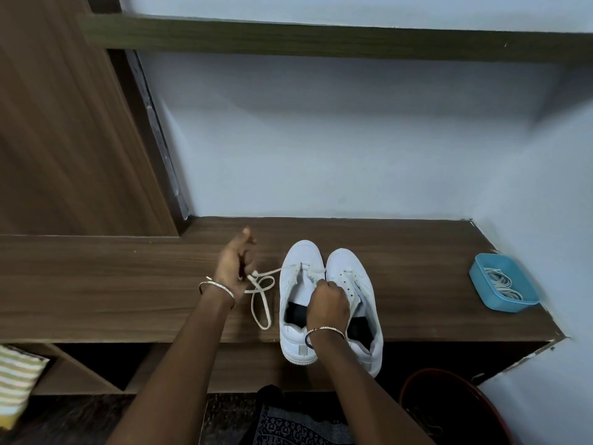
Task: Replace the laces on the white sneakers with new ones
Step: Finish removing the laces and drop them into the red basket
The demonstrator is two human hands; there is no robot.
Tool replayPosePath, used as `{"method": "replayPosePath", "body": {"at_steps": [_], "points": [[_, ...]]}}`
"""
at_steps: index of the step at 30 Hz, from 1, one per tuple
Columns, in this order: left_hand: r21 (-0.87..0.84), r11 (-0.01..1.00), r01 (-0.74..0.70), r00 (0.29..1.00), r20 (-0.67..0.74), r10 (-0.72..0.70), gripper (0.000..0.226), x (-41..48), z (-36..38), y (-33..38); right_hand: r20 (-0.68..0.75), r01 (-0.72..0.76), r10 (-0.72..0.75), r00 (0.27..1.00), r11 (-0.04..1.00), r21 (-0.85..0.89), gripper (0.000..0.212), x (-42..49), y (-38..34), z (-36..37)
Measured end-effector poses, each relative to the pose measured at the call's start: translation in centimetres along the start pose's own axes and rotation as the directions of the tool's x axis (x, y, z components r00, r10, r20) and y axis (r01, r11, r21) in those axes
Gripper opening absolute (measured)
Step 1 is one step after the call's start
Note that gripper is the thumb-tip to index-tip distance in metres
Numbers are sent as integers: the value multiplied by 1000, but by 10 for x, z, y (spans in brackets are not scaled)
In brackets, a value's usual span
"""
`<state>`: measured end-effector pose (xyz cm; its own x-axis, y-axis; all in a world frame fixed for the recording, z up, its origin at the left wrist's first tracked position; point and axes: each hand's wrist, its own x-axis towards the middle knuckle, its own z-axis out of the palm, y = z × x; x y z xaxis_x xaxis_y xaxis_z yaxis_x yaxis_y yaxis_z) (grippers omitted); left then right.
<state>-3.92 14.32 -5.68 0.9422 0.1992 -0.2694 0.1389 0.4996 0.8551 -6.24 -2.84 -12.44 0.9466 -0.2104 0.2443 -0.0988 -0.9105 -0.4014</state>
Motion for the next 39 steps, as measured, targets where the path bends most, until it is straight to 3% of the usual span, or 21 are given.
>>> {"method": "replayPosePath", "body": {"at_steps": [1, 2, 3, 4, 5, 6, 7, 9, 12, 15, 17, 20, 22, 23, 26, 30, 34, 37, 39], "points": [[308, 949, -61, 998, 4, 63, 27, -1, -2, -3, 1, -10, 10, 1000, 1000, -7, 30, 0, 0, 0], [604, 786, -133, 991, 65, 118, 28, -1, -5, -6, 4, -18, 19, 1000, 1000, -16, 29, 0, 0, 0], [830, 511, -222, 975, 182, 129, 35, 2, -9, -10, 12, -22, 22, 1000, 999, -27, 27, 0, 0, 0], [940, 187, -284, 959, 277, 66, 41, 5, -14, -14, 26, -21, 22, 999, 999, -32, 25, -1, -1, 0], [955, -55, -293, 956, 293, 3, 43, 8, -16, -17, 35, -20, 21, 999, 999, -34, 24, -1, -1, 0], [949, -162, -271, 962, 274, -7, 45, 10, -17, -18, 39, -19, 21, 999, 999, -28, 23, -2, -1, -1], [954, -176, -242, 969, 248, 12, 48, 14, -19, -21, 39, -20, 21, 999, 1000, -23, 24, -2, -1, -2], [969, -36, -246, 963, 249, 105, 46, 16, -16, -24, 34, -23, 24, 999, 1000, -19, 27, -3, -2, -2], [912, 330, -244, 951, 158, 267, 51, 9, -4, -26, 28, -26, 26, 999, 1000, 1, 31, -2, -2, -1], [537, 832, -138, 955, -151, 256, 34, 3, 12, -14, 14, -11, 11, 1000, 1000, 1, 32, 0, -2, -2], [267, 951, -154, 951, -223, 216, 31, 0, 20, -2, 1, -14, 14, 1000, 1000, -12, 32, -1, -1, -2], [-161, 971, -174, 968, -209, 139, 46, -1, 21, 11, 9, -4, 4, 1000, 999, -34, 29, -2, 0, -1], [-480, 868, -127, 988, -137, 69, 50, -3, 17, 20, 23, -6, 7, 1000, 999, -45, 27, -1, 0, -1], [-539, 836, -106, 993, -104, 58, 53, -5, 15, 26, 28, -9, 11, 1000, 998, -54, 27, -1, 0, -1], [-409, 909, -82, 995, -89, 50, 52, -6, 2, 33, 57, -14, 19, 998, 997, -73, 20, -1, 0, -1], [-295, 952, -76, 992, -115, 44, 28, -12, -10, 24, 137, 24, -12, 991, 996, -88, 23, 3, 1, -7], [-312, 950, -16, 998, -55, -1, 34, -25, -4, 20, 182, -13, -3, 983, 996, 87, 28, 9, -4, -30], [-363, 931, 30, 999, 23, -23, 40, -36, 9, 24, 121, 240, -313, 942, 879, 412, 70, -3, -20, -54], [-442, 894, 80, 994, 100, -39, 44, -44, 22, 31, 267, 248, -480, 836, 764, 596, 86, -18, -41, -65]]}}
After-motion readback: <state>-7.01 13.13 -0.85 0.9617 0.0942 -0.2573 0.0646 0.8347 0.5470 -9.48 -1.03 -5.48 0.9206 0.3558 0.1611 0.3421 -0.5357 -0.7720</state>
